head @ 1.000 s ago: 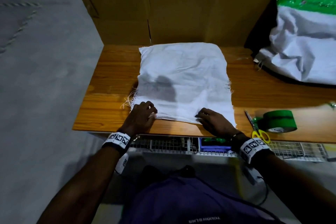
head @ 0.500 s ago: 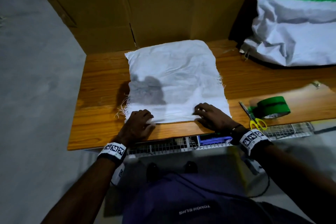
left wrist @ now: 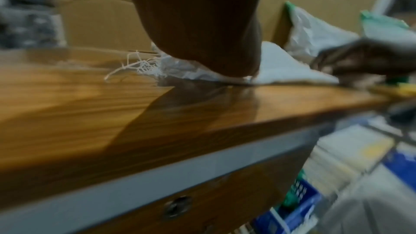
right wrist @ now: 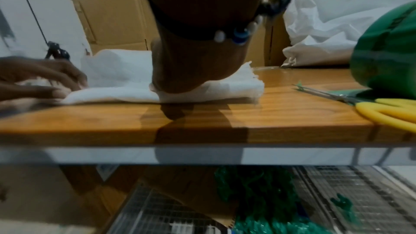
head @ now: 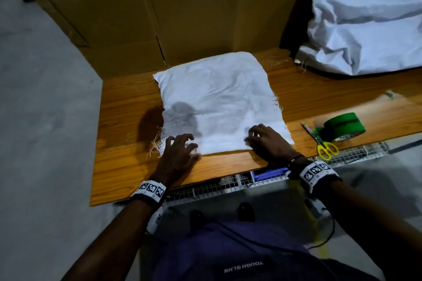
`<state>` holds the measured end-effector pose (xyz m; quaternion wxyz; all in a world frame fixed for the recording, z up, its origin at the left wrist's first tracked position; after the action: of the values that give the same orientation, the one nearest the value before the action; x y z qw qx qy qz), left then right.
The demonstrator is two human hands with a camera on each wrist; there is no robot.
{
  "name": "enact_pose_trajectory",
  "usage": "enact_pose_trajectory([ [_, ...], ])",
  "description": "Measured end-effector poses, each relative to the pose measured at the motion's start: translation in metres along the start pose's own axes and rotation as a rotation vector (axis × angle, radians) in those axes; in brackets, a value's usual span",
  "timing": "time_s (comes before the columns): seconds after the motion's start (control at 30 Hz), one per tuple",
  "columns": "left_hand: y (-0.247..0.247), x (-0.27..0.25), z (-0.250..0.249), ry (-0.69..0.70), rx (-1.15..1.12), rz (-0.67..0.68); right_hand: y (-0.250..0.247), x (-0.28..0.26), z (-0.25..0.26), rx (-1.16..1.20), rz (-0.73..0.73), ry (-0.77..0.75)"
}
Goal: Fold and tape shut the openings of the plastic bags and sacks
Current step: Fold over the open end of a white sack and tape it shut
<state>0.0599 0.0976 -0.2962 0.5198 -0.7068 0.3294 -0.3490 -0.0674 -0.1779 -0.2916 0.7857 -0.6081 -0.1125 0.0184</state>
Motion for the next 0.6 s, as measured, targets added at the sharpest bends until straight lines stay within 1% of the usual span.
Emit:
enact_pose_trajectory([
  [0.03,0.0,-0.002,-0.001,0.029,0.038,0.002,0.0,-0.003,0.0,0.012,-0.019,0.013],
  [0.1,-0.002,-0.003,-0.004,0.043,0.095,0.006,0.001,-0.007,0.0,0.052,-0.031,0.053],
  [0.17,0.0,-0.001,-0.004,0.011,0.112,0.014,0.002,-0.009,0.003,0.075,-0.024,0.043],
  [0.23,0.003,0.002,-0.002,-0.026,0.118,0.026,0.002,-0.009,0.004,0.081,0.019,0.041],
  [0.33,0.012,0.006,0.006,-0.1,0.003,0.096,0.001,-0.008,0.004,0.078,0.066,0.071],
  [0.4,0.009,0.008,0.009,-0.142,-0.091,0.071,-0.001,-0.005,0.002,0.138,0.072,0.143],
  [0.47,0.005,0.013,0.009,-0.131,-0.137,0.048,-0.003,-0.001,0.0,0.194,0.063,0.192],
  [0.5,0.005,0.015,0.009,-0.108,-0.124,0.05,-0.004,0.002,0.0,0.199,0.046,0.177],
  [0.57,0.006,0.018,0.004,-0.039,-0.048,0.044,-0.003,0.005,0.004,0.1,0.023,0.08],
  [0.6,0.005,0.017,0.002,-0.031,-0.041,0.043,-0.001,0.006,0.005,0.049,0.019,0.037],
])
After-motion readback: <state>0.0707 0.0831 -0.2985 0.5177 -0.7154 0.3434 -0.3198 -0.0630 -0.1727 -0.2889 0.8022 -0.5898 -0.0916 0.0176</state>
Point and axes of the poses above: each hand's wrist, its own x-axis towards the middle knuckle, its own y-axis out of the palm, z = x × y, the point moved 7 cm from there along x, towards the middle knuckle, and after that the axes turned 2 degrees about x, right-handed, at the moved point
